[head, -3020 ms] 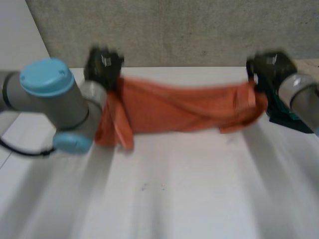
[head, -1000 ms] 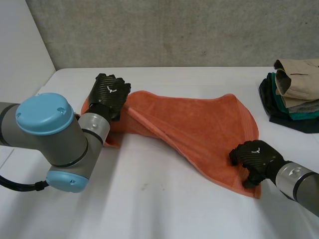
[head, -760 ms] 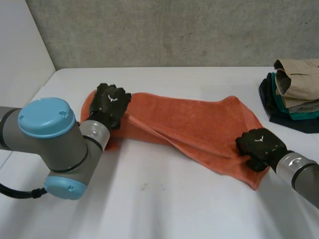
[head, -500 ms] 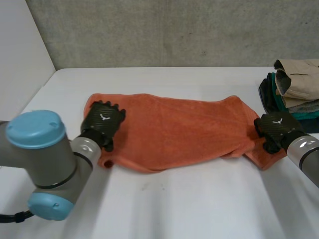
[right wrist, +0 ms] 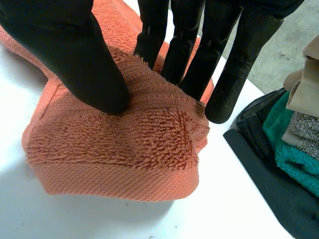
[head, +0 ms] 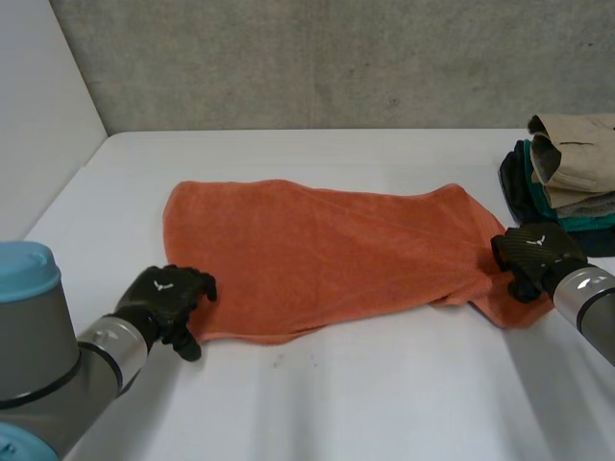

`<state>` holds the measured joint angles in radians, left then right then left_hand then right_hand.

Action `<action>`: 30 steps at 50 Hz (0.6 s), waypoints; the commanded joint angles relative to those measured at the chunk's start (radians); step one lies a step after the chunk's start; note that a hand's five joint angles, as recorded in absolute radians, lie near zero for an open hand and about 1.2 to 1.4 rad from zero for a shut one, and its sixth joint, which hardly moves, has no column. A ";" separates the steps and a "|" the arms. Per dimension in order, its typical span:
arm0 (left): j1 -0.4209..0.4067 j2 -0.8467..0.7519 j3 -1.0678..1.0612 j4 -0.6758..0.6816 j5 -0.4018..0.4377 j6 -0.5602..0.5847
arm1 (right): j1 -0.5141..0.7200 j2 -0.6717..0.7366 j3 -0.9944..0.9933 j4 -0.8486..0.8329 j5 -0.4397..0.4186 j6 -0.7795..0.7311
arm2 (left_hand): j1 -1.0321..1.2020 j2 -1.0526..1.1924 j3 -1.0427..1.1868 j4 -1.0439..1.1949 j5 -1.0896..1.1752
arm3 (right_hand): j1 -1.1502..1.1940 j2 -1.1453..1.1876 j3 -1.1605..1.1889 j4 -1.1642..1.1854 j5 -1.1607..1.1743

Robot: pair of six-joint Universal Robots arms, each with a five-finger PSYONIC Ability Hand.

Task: Fold the laundry.

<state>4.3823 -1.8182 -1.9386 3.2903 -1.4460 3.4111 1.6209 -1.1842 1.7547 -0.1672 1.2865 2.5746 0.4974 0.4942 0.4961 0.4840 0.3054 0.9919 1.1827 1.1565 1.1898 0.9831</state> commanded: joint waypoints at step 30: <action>-0.023 0.043 0.132 0.178 -0.195 0.126 | 0.004 -0.075 0.006 0.058 -0.021 -0.016 | 0.899 0.902 0.900 0.912 0.916 | 0.404 0.214 0.240 0.207 0.239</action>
<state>4.3748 -1.9590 -1.8245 3.4555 -1.5277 3.5468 1.6230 -1.1965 1.7820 -0.1633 1.2638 2.5724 1.1570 1.1951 1.1900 1.1973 0.9659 0.9919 1.1828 1.1705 1.1898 0.9831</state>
